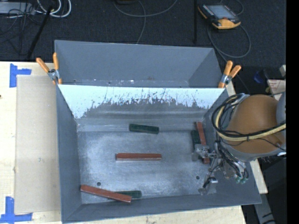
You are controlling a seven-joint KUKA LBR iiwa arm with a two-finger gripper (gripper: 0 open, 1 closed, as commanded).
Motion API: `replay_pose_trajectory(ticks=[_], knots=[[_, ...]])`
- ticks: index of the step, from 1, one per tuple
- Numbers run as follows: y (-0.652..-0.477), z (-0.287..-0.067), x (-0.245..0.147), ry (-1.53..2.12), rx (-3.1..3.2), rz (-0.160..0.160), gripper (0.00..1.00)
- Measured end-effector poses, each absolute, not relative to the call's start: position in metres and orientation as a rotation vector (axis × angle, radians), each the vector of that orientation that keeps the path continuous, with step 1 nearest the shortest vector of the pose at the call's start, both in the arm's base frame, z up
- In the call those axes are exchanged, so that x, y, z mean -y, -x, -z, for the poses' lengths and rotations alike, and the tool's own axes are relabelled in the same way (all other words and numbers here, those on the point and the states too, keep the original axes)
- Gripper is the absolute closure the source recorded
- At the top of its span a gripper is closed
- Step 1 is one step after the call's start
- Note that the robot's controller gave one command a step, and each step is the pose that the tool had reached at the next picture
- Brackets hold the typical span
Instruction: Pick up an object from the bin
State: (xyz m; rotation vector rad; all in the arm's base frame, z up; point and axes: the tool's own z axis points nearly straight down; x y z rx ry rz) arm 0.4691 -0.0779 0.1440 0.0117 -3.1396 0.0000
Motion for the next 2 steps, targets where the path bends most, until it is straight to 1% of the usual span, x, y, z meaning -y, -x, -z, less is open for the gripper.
replay_pose_trajectory(ticks=[1, 2], knots=[[-0.504, -0.134, 0.100, 0.356, 3.122, 0.000, 0.00], [-0.534, -0.070, 0.040, 0.406, 3.110, 0.006, 0.00]])
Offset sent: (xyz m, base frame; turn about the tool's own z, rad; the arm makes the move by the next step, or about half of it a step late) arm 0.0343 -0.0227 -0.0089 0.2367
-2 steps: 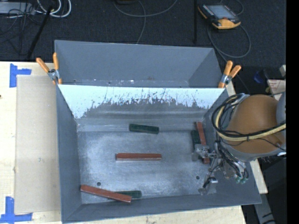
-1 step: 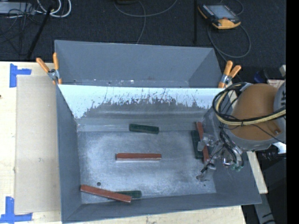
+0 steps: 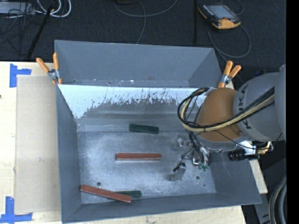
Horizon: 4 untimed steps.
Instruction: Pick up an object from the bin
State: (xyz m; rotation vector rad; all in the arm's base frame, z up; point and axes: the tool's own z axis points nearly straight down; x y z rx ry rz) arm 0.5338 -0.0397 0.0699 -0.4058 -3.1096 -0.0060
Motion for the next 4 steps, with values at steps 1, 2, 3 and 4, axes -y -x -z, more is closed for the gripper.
replay_pose_trajectory(ticks=[1, 2, 3, 4], knots=[[-0.557, -0.070, -0.025, 0.315, 3.128, 0.006, 0.00], [-0.556, -0.070, -0.021, 0.321, 3.125, 0.000, 1.00], [-0.533, -0.184, -0.009, -0.564, 3.096, -0.001, 1.00], [-0.523, -0.184, -0.067, -0.589, 3.085, 0.005, 1.00]])
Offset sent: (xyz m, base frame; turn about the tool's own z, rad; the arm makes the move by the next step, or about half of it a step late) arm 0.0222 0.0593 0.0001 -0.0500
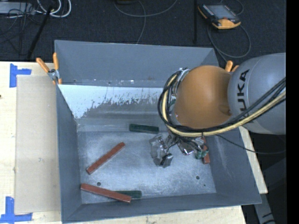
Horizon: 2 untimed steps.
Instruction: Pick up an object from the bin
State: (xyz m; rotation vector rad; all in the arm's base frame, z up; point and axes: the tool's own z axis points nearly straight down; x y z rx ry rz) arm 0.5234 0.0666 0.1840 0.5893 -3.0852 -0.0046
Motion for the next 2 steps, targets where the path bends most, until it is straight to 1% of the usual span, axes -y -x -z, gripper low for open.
replay_pose_trajectory(ticks=[1, 2], knots=[[-0.524, -0.184, -0.063, -0.580, 3.087, 0.001, 0.00], [-0.593, -0.080, -0.105, -0.447, 3.108, 0.003, 0.00]])
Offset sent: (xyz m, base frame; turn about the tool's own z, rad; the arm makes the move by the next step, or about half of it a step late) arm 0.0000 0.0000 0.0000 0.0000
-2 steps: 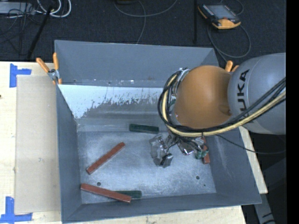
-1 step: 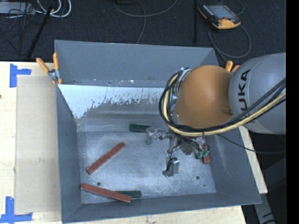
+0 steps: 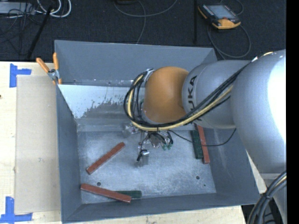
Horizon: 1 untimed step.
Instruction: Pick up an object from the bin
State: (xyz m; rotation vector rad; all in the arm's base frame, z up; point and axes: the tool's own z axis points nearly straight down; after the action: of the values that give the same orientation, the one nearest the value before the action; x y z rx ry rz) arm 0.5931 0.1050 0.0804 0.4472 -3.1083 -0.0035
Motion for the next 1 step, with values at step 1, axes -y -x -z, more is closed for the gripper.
replay_pose_trajectory(ticks=[1], knots=[[-0.5926, -0.0748, -0.1925, -0.689, 3.068, 0.006, 0.00]])
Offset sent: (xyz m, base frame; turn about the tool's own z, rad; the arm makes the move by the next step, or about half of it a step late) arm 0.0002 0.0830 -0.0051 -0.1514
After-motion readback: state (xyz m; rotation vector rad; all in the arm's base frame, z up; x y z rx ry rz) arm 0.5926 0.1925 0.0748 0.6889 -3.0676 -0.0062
